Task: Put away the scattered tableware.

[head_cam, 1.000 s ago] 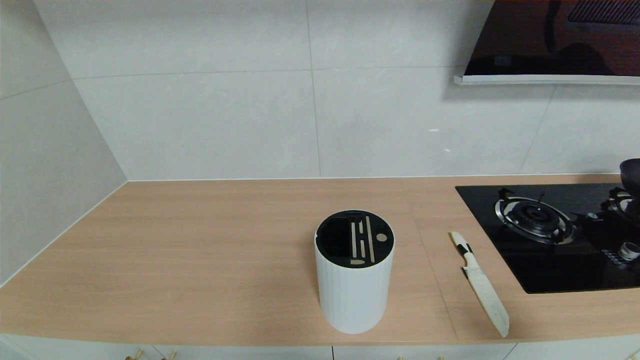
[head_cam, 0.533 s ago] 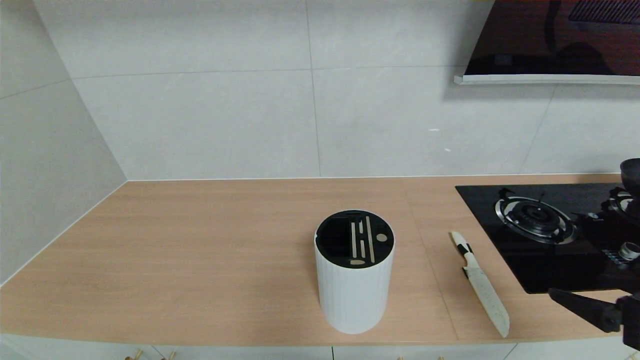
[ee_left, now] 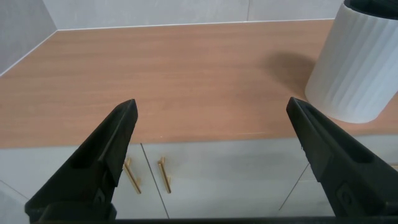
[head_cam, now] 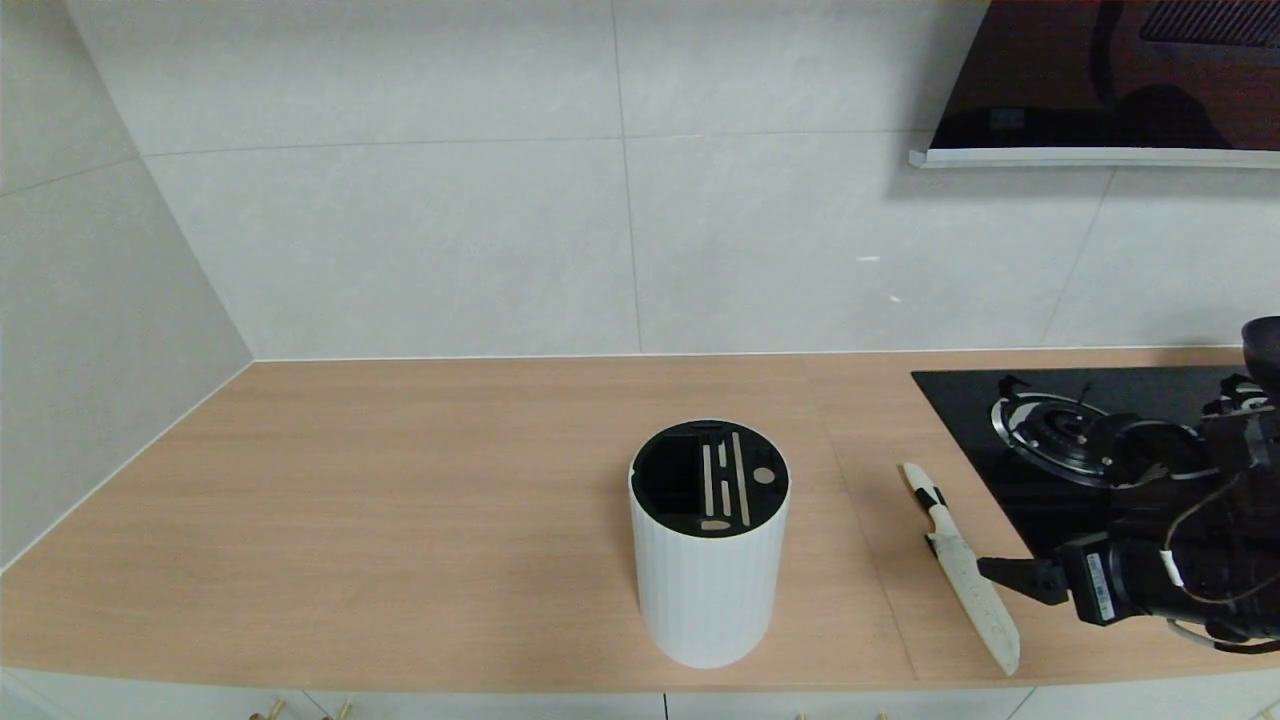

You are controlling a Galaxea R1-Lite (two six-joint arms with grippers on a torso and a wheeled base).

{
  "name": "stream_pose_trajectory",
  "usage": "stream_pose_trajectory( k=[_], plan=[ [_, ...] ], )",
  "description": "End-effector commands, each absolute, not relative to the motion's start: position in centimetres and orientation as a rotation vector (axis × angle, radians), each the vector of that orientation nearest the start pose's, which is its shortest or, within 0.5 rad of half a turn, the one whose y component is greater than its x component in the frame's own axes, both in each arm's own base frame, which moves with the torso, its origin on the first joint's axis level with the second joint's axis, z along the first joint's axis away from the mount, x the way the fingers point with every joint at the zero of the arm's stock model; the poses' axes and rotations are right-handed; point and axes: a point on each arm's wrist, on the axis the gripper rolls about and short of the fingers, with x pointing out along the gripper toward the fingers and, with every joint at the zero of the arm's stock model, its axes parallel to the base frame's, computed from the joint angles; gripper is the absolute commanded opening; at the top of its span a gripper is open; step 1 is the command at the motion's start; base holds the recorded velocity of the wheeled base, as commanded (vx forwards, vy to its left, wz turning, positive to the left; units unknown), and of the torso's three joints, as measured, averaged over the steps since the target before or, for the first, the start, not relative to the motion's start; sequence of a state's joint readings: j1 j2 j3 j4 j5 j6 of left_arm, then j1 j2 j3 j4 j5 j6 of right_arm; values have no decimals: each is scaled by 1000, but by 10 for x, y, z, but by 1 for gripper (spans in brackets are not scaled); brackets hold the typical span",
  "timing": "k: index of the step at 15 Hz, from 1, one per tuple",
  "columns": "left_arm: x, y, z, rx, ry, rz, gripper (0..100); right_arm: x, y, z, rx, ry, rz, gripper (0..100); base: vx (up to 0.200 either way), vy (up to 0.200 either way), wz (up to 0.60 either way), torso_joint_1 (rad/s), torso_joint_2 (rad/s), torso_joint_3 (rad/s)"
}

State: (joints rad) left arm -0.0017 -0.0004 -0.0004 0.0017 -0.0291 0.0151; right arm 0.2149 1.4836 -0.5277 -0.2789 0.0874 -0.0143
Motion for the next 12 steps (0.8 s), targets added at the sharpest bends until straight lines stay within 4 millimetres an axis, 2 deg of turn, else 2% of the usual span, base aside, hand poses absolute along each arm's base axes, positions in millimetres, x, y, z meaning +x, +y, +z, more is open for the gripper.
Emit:
stream_pose_trajectory(
  k=[1, 4, 7, 10, 12],
  plan=[
    [-23, -1, 75, 15, 1, -31, 100, 228, 53, 111, -66, 755, 295, 100, 0, 0, 0, 0, 0, 0],
    [-23, -1, 75, 14, 1, -31, 100, 262, 58, 75, -88, 748, 235, 100, 0, 0, 0, 0, 0, 0],
    [-23, -1, 75, 14, 1, -31, 100, 283, 60, 52, -103, 698, 173, 100, 0, 0, 0, 0, 0, 0],
    [-23, -1, 75, 14, 1, -31, 100, 298, 64, 60, -97, 631, 171, 100, 0, 0, 0, 0, 0, 0],
    [-23, -1, 75, 14, 1, -31, 100, 304, 61, 47, -99, 666, 159, 100, 0, 0, 0, 0, 0, 0]
  ],
)
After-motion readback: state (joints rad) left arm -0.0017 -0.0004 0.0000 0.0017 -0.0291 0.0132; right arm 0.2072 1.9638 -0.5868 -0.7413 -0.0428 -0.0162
